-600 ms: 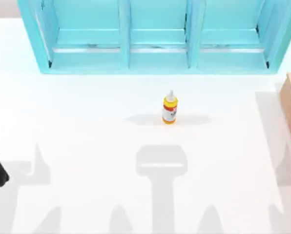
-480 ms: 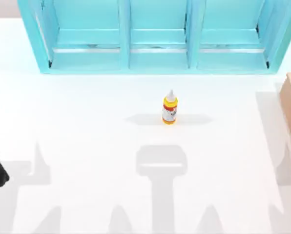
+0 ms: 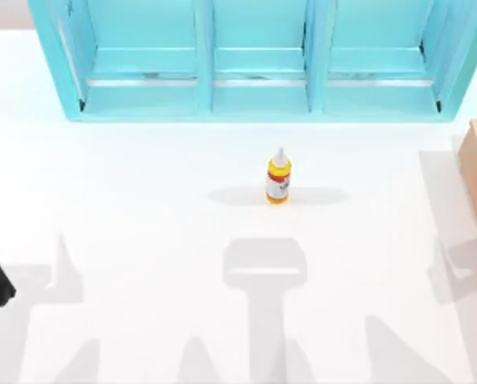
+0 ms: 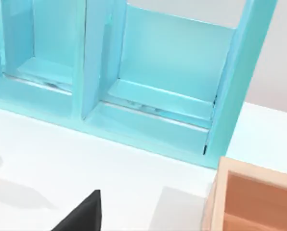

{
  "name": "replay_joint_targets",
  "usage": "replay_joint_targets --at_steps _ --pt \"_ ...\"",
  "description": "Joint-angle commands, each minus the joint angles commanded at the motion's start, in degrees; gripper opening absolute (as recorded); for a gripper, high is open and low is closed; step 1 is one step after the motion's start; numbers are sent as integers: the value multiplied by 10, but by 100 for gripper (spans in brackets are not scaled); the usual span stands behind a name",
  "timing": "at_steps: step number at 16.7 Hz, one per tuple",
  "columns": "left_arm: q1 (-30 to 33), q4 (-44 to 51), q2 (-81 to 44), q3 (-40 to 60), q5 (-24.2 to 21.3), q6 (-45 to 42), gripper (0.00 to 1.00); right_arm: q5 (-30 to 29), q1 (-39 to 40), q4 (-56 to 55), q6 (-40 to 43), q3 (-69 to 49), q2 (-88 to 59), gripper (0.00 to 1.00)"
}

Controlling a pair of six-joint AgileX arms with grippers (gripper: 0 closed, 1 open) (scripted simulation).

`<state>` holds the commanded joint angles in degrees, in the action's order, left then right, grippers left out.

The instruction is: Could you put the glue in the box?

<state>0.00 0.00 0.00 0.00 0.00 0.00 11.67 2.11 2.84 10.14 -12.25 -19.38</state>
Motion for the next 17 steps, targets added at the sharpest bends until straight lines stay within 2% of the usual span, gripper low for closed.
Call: replay_joint_targets --at_steps 17 --pt "0 0 0 0 0 0 100 483 35 117 478 -549 -934 100"
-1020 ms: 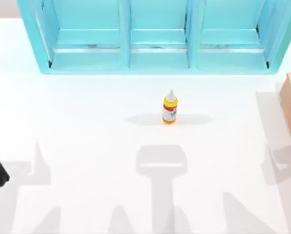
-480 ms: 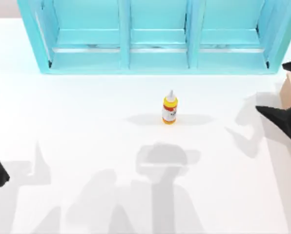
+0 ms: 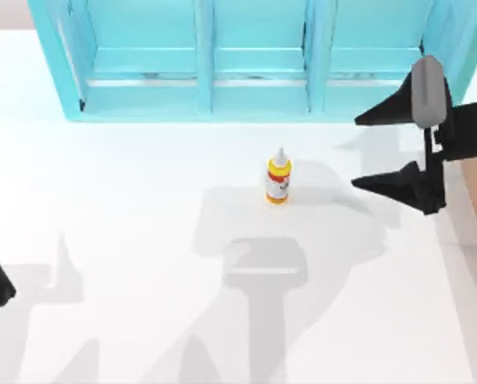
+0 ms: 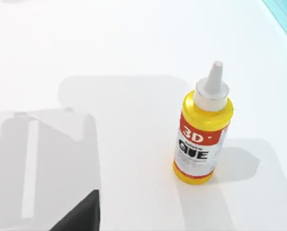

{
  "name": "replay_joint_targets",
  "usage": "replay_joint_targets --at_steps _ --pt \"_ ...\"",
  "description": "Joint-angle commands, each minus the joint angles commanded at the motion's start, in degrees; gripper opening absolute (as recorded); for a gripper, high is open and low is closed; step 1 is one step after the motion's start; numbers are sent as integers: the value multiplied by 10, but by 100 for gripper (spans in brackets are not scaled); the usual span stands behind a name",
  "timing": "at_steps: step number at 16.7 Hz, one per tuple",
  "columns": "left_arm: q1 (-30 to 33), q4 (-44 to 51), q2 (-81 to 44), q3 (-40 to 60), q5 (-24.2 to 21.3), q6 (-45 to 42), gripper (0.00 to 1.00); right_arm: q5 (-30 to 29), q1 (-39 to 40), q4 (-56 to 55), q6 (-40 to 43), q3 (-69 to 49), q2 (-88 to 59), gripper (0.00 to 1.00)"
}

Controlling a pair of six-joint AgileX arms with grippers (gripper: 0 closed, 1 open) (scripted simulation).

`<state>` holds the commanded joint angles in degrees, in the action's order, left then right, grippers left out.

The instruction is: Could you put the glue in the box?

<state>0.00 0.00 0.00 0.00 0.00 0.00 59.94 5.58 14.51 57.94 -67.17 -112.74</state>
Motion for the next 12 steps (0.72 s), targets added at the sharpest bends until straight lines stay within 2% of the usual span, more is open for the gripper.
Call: replay_joint_targets --at_steps 3,6,12 --pt "0 0 0 0 0 0 100 60 1 12 59 -69 -112 100" --pt "0 0 0 0 0 0 100 95 1 19 94 -110 -177 100" --pt "0 0 0 0 0 0 100 102 -2 20 101 -118 -190 100"
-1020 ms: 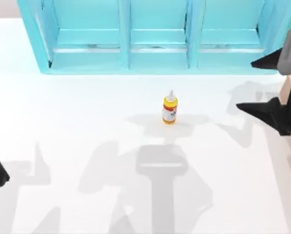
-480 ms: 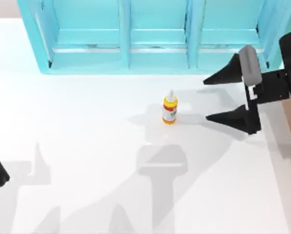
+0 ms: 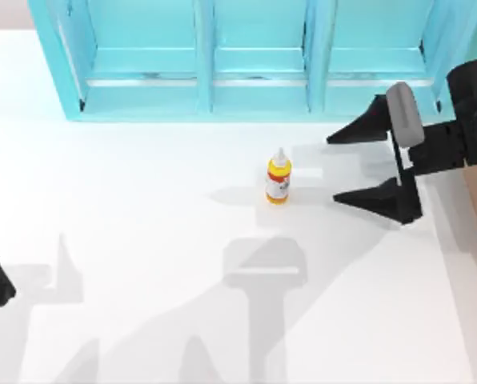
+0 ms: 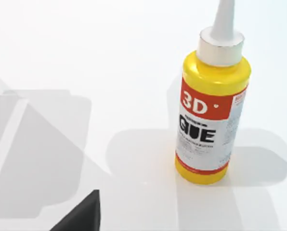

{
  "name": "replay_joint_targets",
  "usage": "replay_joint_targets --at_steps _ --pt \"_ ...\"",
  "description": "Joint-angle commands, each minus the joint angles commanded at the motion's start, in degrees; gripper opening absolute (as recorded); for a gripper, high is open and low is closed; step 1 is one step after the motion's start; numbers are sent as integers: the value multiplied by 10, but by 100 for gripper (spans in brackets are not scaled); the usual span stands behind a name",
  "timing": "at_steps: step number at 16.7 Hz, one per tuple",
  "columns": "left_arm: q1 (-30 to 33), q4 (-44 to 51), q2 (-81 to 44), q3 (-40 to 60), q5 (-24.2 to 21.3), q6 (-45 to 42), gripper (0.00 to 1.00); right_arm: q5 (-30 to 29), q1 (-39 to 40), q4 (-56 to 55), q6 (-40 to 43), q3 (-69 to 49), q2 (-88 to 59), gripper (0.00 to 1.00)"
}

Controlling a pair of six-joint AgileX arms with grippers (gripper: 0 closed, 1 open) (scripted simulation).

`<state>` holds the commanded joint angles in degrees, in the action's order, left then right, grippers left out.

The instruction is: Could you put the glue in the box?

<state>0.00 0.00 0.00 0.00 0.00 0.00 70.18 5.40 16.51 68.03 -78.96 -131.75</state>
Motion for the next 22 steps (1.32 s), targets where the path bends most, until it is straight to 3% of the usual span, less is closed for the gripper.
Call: replay_joint_targets --at_steps 5,13,20,22 --pt "0 0 0 0 0 0 100 -7 24 -58 -60 -2 0 100" --pt "0 0 0 0 0 0 100 -57 108 -290 -240 10 -56 100" --pt "0 0 0 0 0 0 100 -69 125 -333 -272 14 -67 100" --pt "0 0 0 0 0 0 100 -69 125 -333 -272 14 -67 85"
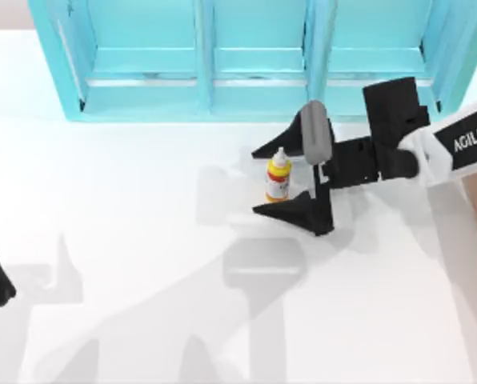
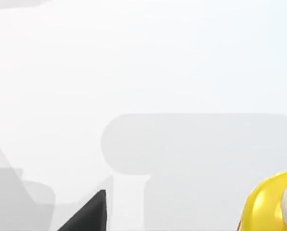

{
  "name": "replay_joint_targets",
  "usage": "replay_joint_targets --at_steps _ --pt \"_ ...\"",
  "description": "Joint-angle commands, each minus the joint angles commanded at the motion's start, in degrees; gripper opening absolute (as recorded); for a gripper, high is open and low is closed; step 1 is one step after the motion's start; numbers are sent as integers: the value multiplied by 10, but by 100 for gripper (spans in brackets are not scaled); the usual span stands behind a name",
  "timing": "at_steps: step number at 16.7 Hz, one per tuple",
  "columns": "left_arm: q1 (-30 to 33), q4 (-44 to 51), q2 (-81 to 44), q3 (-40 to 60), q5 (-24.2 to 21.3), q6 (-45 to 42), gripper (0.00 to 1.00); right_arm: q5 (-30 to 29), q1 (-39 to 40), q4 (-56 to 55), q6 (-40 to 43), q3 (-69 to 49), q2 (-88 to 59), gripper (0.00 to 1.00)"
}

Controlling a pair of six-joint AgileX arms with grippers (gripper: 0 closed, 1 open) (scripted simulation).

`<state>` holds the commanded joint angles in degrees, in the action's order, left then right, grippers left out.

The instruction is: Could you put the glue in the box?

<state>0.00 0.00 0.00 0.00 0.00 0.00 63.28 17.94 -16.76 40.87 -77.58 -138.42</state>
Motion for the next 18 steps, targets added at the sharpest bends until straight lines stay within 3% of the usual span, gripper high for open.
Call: replay_joint_targets --at_steps 11,18 --pt "0 0 0 0 0 0 100 0 0 0 0 0 0 2" --pt "0 0 0 0 0 0 100 0 0 0 0 0 0 0"
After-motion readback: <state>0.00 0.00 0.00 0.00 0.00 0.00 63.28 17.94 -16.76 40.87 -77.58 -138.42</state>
